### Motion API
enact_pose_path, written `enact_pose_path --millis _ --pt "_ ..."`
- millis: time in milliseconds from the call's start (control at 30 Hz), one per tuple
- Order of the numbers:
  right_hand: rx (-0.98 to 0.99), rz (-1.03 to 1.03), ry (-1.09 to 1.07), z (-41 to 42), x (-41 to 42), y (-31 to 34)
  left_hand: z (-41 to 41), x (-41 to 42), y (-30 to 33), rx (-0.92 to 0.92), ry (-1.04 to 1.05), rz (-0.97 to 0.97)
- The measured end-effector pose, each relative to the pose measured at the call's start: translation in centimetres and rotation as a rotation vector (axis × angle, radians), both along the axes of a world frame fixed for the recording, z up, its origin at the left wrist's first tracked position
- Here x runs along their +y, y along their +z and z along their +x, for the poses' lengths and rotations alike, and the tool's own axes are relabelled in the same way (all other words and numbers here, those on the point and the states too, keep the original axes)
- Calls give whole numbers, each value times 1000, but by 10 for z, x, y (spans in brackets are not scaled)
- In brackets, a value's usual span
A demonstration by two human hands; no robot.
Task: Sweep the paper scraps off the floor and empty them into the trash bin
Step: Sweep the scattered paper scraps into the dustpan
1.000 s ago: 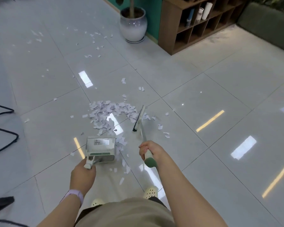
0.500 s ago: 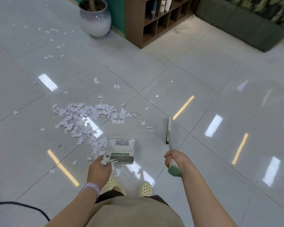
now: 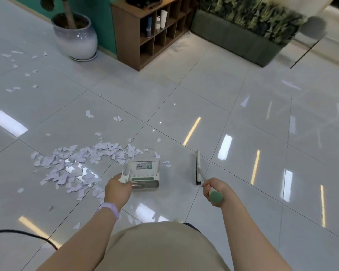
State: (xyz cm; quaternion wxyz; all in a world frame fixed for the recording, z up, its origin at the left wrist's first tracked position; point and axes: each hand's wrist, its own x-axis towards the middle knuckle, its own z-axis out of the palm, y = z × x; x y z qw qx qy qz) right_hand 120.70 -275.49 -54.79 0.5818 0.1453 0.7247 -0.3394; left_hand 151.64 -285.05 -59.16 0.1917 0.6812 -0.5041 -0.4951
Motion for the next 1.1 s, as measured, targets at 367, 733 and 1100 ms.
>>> enact_pose_path --millis 367,733,1100 --pt "-5 7 24 43 -50 -14 93 -14 -13 -25 198 4" --pt "-374 137 182 112 -165 -31 153 10 -18 -1 545 47" --pt "-836 -38 171 103 -296 -48 126 -22 -13 -94 837 64"
